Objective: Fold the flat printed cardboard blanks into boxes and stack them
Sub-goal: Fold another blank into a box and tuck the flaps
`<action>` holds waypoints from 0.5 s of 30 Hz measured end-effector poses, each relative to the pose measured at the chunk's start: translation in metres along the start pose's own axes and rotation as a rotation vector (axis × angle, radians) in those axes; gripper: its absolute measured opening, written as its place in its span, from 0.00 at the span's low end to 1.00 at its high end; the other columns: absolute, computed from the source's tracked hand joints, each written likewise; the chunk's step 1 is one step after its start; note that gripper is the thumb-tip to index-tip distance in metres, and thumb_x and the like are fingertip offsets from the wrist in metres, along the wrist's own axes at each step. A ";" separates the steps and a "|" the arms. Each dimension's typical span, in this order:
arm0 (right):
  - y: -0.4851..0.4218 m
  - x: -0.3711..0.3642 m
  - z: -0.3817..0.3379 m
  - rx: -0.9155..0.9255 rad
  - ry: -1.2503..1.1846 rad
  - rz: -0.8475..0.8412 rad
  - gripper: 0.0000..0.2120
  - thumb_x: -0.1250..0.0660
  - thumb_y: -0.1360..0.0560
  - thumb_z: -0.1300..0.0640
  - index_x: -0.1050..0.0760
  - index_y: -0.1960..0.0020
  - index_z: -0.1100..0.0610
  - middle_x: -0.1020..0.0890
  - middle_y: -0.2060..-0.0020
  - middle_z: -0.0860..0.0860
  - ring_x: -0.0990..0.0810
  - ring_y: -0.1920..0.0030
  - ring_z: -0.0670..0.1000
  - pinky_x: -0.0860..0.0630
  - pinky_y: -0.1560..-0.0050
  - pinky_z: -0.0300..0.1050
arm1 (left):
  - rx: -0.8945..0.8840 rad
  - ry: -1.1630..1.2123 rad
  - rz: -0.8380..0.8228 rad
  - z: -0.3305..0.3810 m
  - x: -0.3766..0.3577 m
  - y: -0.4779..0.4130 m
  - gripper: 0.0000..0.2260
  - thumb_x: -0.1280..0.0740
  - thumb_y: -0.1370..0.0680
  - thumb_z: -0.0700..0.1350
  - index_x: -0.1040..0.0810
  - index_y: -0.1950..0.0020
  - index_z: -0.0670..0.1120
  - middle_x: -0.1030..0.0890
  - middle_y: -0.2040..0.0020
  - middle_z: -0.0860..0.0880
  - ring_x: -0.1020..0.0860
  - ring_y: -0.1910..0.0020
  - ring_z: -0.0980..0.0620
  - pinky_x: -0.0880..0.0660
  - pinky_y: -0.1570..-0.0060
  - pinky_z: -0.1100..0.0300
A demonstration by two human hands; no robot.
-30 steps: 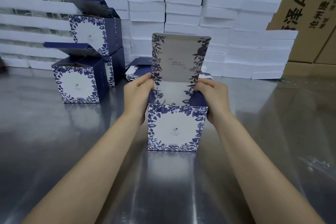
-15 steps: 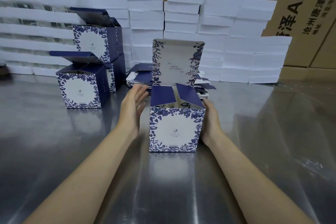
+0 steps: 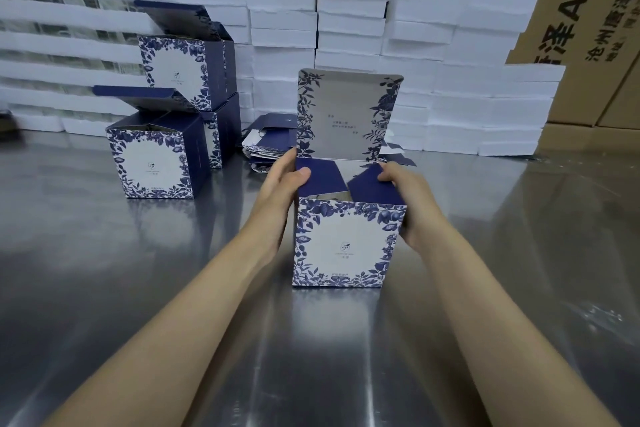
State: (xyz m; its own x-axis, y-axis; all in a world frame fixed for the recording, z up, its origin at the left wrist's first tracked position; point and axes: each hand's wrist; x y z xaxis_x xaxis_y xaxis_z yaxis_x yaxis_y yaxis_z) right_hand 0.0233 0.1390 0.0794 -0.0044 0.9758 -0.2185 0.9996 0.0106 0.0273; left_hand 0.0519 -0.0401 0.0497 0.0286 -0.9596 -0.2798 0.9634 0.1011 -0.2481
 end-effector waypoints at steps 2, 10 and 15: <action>-0.004 -0.001 -0.002 0.062 0.109 0.058 0.04 0.38 0.30 0.63 0.30 0.57 0.56 0.32 0.60 0.57 0.34 0.61 0.56 0.39 0.65 0.47 | 0.000 -0.022 0.005 0.000 -0.002 0.001 0.19 0.33 0.24 0.47 0.30 0.33 0.58 0.27 0.29 0.51 0.28 0.31 0.50 0.35 0.28 0.48; -0.013 0.006 -0.024 0.415 0.883 0.178 0.23 0.32 0.30 0.60 0.43 0.75 0.56 0.41 0.78 0.52 0.44 0.73 0.51 0.46 0.78 0.39 | -0.010 -0.045 0.006 -0.001 -0.003 0.000 0.22 0.34 0.24 0.47 0.31 0.31 0.57 0.29 0.28 0.51 0.31 0.29 0.49 0.37 0.27 0.47; -0.023 0.003 -0.035 0.281 0.993 -0.049 0.21 0.38 0.26 0.59 0.41 0.76 0.56 0.37 0.85 0.47 0.38 0.82 0.47 0.40 0.73 0.42 | 0.002 -0.063 -0.004 0.003 0.000 -0.002 0.20 0.34 0.30 0.52 0.27 0.39 0.62 0.27 0.30 0.53 0.29 0.30 0.51 0.36 0.28 0.48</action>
State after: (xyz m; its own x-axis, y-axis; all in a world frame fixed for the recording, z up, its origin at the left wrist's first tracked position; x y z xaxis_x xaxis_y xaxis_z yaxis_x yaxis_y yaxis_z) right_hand -0.0008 0.1493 0.1127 0.0601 0.7171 0.6944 0.9678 0.1285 -0.2165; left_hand 0.0513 -0.0414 0.0526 0.0417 -0.9746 -0.2199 0.9640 0.0971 -0.2476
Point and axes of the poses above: each hand's wrist, its own y-axis away from the middle knuckle, its own x-axis out of the back of the hand, z = x × y
